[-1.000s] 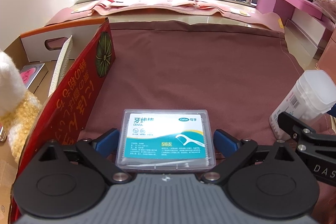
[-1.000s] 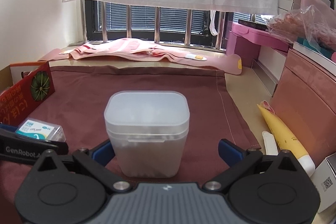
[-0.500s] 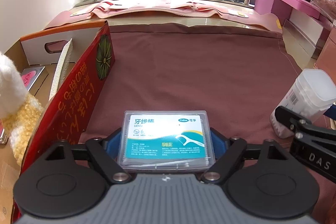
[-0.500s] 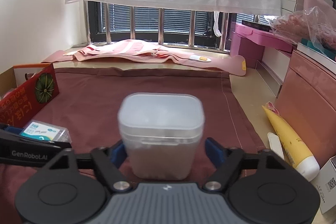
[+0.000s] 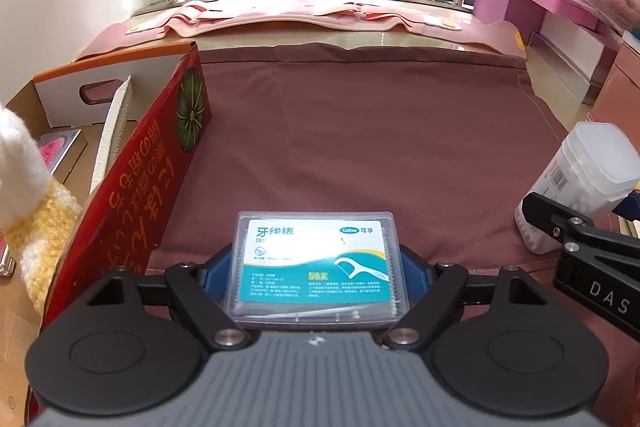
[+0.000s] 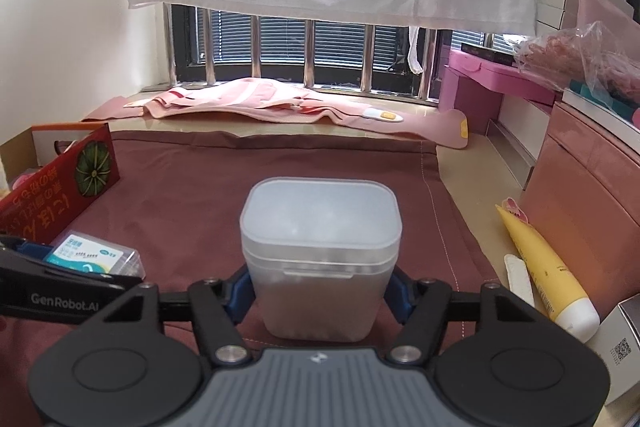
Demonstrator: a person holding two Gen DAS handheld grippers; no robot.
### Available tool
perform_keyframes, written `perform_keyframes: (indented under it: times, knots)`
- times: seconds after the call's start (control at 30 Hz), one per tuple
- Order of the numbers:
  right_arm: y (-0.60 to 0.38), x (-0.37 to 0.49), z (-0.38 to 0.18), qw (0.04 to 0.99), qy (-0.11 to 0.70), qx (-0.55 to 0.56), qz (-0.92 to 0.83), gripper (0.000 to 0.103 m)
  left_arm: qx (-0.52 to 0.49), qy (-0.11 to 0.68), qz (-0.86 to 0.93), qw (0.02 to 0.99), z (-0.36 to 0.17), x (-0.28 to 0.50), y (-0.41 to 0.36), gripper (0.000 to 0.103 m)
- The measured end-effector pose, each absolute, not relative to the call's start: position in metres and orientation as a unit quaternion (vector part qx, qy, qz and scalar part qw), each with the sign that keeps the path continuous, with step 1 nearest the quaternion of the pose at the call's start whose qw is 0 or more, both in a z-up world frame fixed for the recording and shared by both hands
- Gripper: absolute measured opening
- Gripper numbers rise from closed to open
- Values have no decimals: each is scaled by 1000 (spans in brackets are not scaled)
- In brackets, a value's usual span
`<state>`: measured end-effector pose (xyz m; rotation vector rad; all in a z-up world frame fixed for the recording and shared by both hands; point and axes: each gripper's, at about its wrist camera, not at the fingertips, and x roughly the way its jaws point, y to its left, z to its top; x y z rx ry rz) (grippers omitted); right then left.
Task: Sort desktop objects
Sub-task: 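Lift the floss-pick box and white container and carry both over the cardboard box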
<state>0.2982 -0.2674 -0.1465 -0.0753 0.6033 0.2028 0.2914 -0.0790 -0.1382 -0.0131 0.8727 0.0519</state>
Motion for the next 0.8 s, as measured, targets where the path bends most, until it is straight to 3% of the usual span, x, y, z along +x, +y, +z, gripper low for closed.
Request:
perform_keyframes:
  times: [0.8]
  knots:
    - [-275,242,-94,957,275,-8,95,64,-19,369,-18,929,-80,231,-82,82]
